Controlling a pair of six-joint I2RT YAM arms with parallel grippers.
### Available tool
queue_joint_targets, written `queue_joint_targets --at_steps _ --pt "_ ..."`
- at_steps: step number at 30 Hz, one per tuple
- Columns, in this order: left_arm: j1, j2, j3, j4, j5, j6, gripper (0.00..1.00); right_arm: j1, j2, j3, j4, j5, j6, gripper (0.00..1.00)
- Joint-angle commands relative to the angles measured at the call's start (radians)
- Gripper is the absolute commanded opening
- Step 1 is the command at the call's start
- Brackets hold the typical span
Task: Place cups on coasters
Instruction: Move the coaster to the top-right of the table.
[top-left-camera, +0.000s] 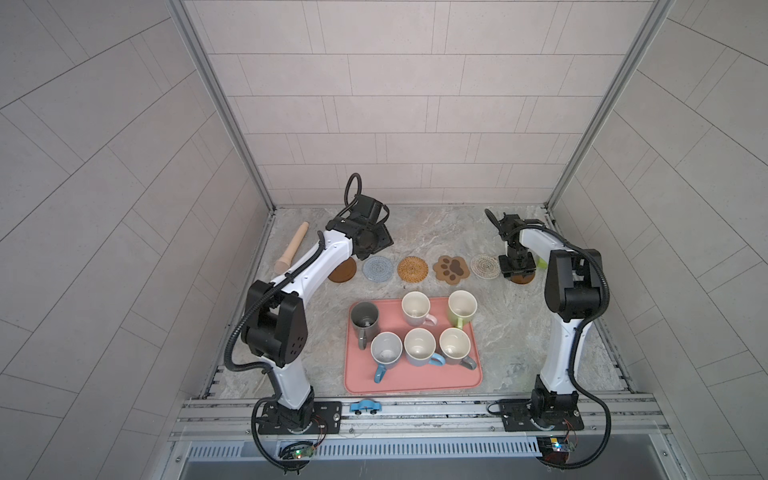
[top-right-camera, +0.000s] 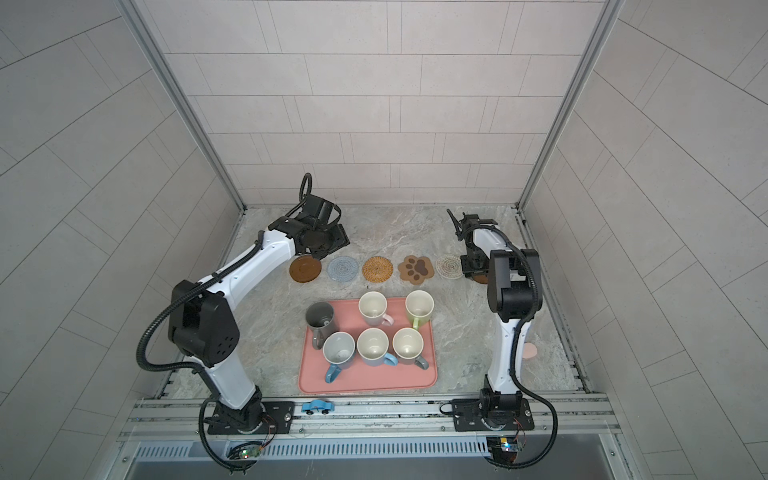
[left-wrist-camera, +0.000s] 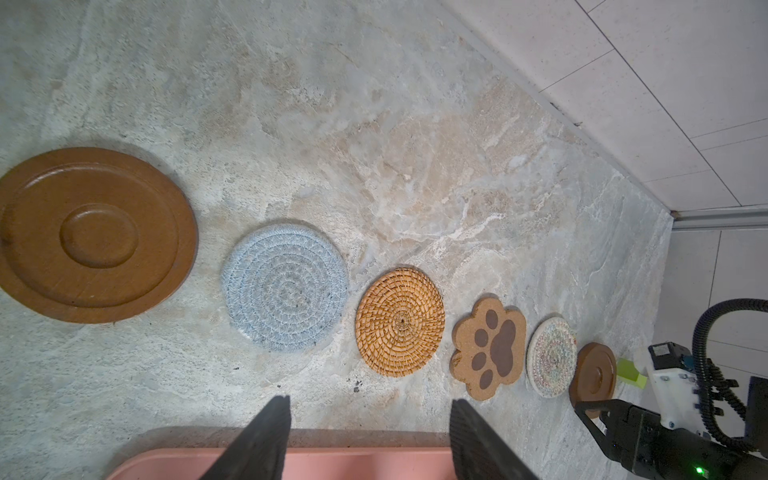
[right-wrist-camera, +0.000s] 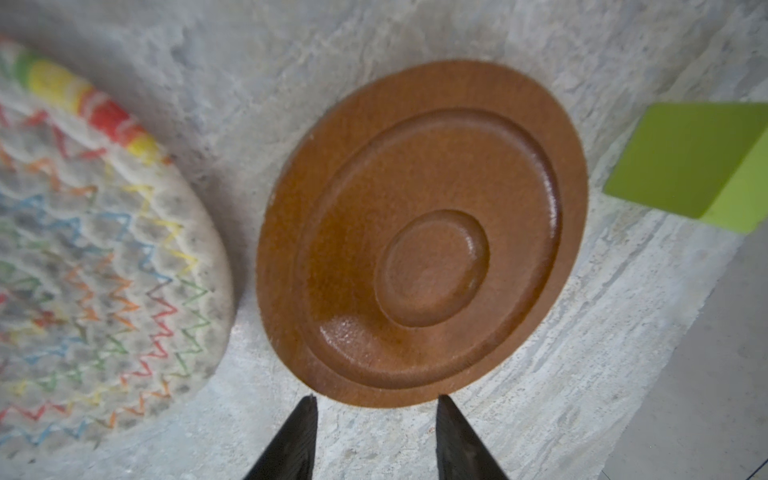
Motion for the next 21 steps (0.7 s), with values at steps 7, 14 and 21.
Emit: queue_joint_targets --at_steps 7,14,21 --pt "-0.006 -0.026 0.009 -0.002 -0.020 -0.012 0.68 0.005 0.034 0.014 -0.017 0.049 0.019 0.48" --pt "-0.006 -0.031 0.009 -0.004 -0.023 -0.012 0.68 0.005 0.055 0.045 -0.018 0.054 0.031 0.48" --pt "-0.005 -0.028 0.010 -0.004 -0.022 -0.012 0.68 0.005 0.063 0.059 -0.018 0.063 0.035 0.48"
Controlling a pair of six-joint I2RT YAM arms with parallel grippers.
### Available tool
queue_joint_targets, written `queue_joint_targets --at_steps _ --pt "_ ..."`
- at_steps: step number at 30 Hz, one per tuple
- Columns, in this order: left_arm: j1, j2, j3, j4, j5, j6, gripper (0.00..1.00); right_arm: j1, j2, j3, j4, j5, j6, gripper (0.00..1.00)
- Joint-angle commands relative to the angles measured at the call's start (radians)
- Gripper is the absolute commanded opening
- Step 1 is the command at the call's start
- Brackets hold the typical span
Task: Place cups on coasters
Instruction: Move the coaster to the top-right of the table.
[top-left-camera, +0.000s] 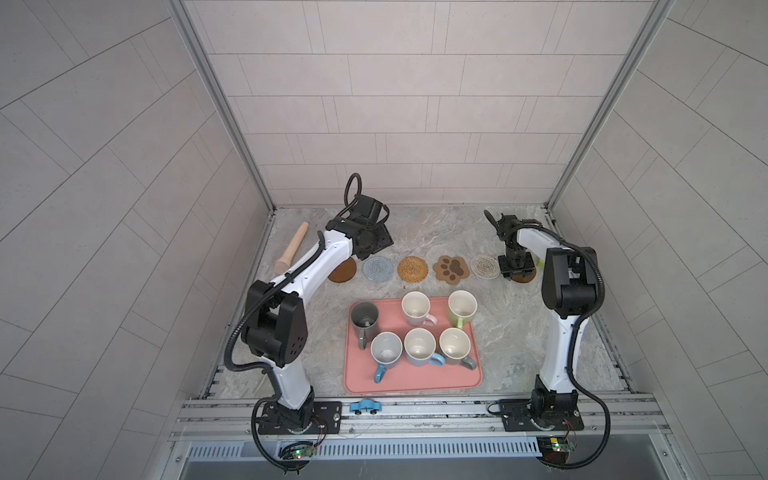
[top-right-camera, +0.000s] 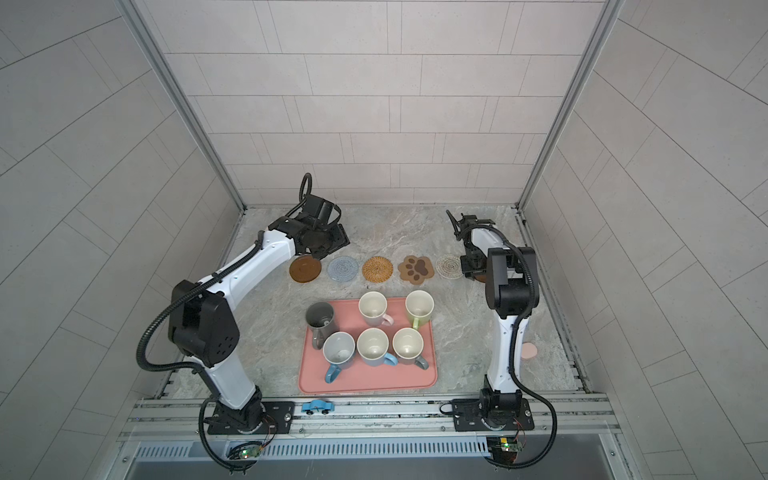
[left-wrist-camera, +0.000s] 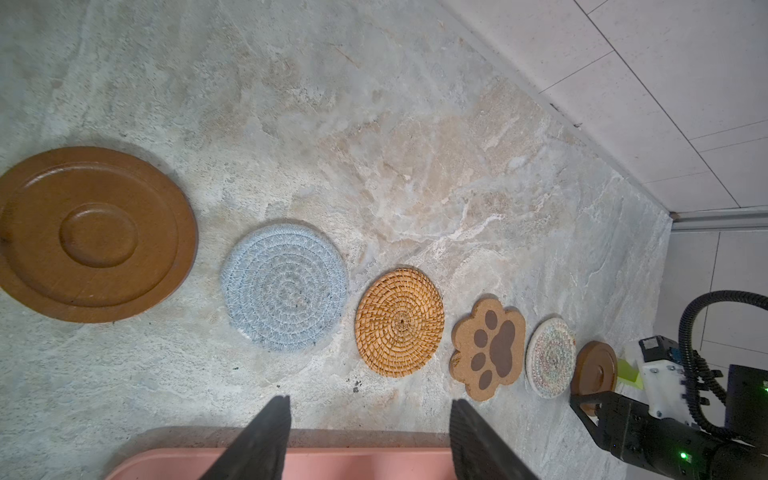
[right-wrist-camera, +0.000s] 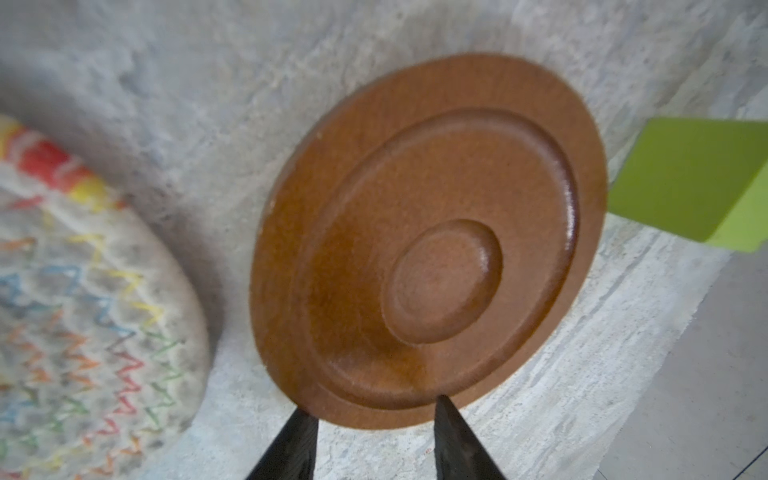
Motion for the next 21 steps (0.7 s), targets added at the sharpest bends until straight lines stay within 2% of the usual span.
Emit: queue_joint_targets --at_steps 1,10,21 --pt "-0.006 -0.027 0.012 -0.004 -0.022 -0.009 0.68 0.003 0.016 0.024 -0.018 0.028 0.016 0.48" --pt "-0.006 -0.026 0.021 -0.010 -0.026 -0.006 0.68 0.003 -0.019 0.040 -0.028 -0.037 0.015 0.48" --pt "0.007 -0.072 0.021 -0.053 -0.099 0.010 0.68 -0.003 -0.166 0.093 -0.020 -0.128 0.025 0.48"
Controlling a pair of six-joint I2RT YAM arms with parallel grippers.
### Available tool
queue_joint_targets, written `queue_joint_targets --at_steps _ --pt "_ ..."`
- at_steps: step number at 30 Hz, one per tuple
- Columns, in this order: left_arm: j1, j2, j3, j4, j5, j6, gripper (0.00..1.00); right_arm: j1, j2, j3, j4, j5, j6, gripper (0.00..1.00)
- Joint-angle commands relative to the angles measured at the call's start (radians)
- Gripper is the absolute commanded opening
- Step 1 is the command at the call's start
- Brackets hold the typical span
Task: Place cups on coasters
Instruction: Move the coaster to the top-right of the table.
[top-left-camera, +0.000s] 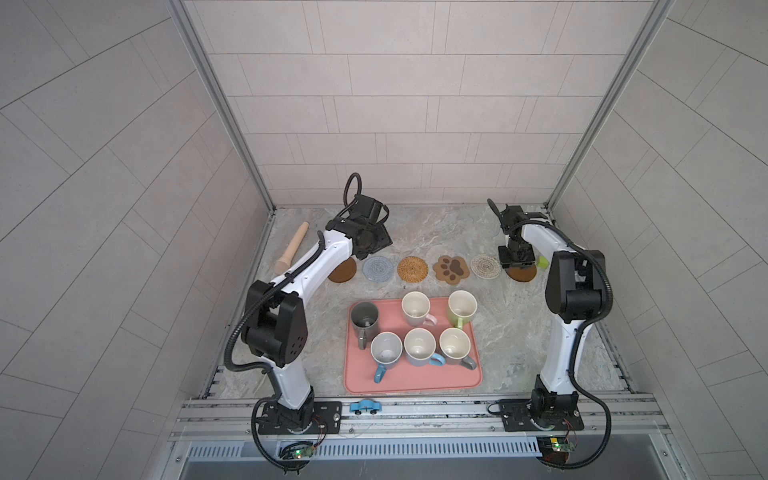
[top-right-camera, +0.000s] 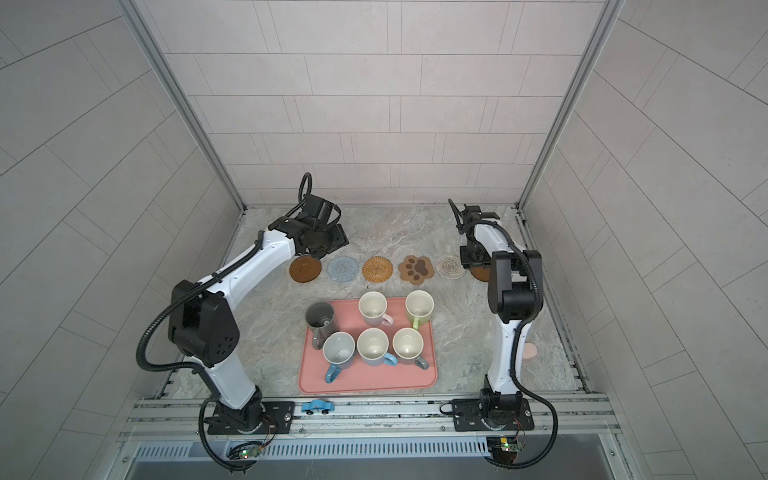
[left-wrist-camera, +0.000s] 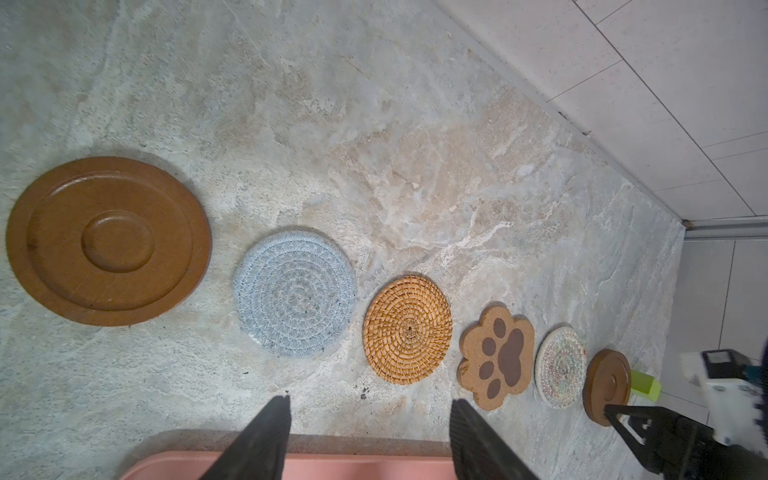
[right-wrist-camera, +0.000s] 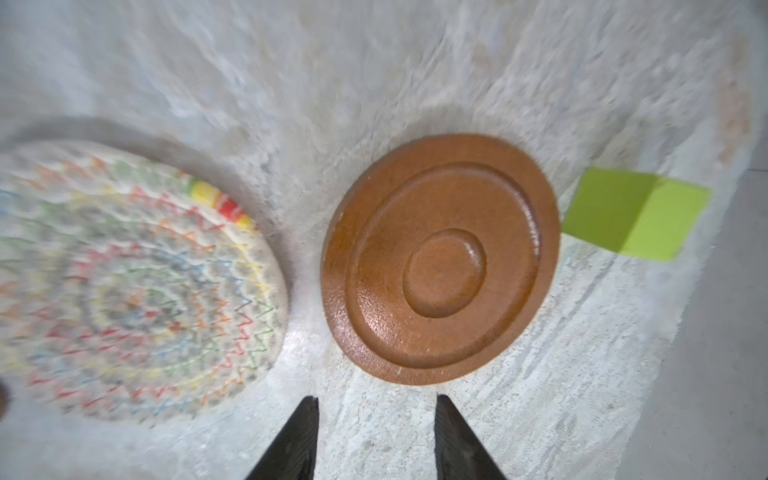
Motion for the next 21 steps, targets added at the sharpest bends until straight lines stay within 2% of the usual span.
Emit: queue_joint_targets --at_steps 1,6,11,16,21 --pt "0.007 -0.080 0.022 -0.050 -0.070 0.004 0.68 -0.004 -0.085 0.040 -0.009 -0.042 0.025 0.48" --pt "0.008 -0.138 0.021 -0.077 -0.145 -0.004 0.68 -0.004 -0.132 0.045 -0.005 -0.100 0.082 0.48" --pt "0.008 -0.201 -0.017 -0.078 -0.193 -0.018 0.68 -0.001 -0.210 -0.036 0.046 -0.104 0.135 0.48" --pt "0.010 -0.293 -0.132 -0.012 -0.216 0.039 0.69 0.012 -0.298 -0.090 0.089 -0.111 0.156 0.48" --pt "0.035 -0.409 -0.267 0.068 -0.156 0.149 0.70 0.047 -0.337 -0.089 0.075 -0.128 0.175 0.48"
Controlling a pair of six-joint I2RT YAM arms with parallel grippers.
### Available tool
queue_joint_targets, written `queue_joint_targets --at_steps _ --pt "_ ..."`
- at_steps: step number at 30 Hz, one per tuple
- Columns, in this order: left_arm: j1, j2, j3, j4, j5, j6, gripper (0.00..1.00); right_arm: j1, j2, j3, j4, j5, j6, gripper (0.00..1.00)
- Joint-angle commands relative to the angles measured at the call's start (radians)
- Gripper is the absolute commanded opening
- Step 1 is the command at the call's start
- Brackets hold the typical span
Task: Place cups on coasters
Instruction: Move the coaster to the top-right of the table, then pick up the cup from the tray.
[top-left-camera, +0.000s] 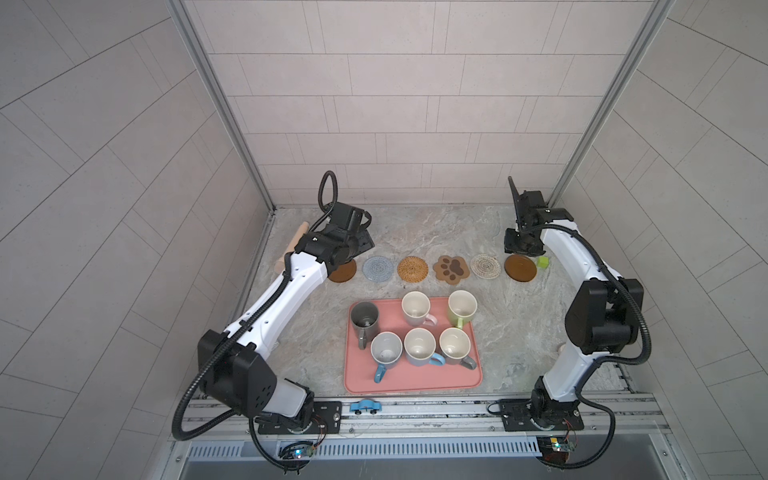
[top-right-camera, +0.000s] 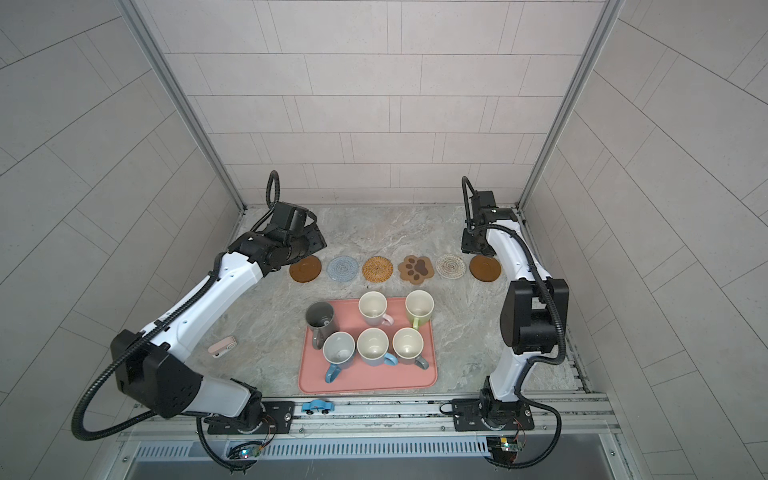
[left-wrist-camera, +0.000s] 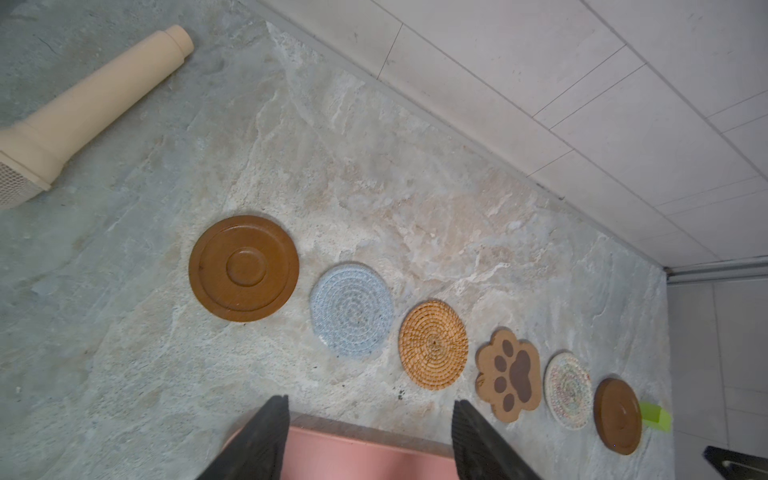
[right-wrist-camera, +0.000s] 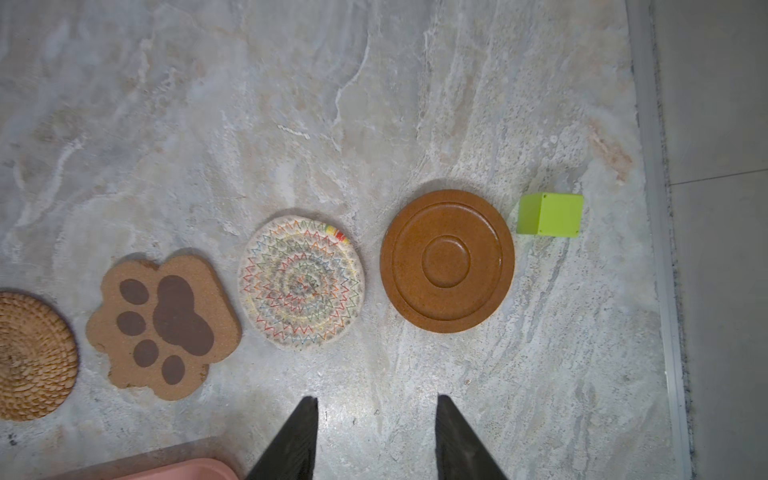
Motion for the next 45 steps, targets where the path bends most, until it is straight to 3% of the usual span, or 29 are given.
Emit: queue_joint_targets --at_steps 1,10,20,29,38,45 --pt "0.028 -0.091 -0.071 0.060 0.018 0.096 0.71 0.047 -0.042 0.013 -0.021 -0.004 0.027 0.48" --pt "0.177 -0.265 -0.231 0.052 0.181 0.247 0.73 0.248 -0.159 -0.018 -0.069 0.119 0.111 0.49" --pt "0.225 -0.349 -0.316 0.078 0.273 0.285 0.76 0.509 -0.283 -0.080 -0.218 0.286 0.260 0.50" --pt "0.230 -0.389 -0.335 0.044 0.256 0.280 0.76 0.595 -0.361 -0.196 -0.228 0.262 0.332 0.50" --pt "0.234 -0.414 -0.335 0.026 0.217 0.269 0.76 0.698 -0.338 -0.259 -0.224 0.265 0.408 0.50" --pt "0.235 -0.413 -0.301 -0.094 0.184 0.262 0.76 0.758 -0.306 -0.263 -0.240 0.238 0.479 0.51"
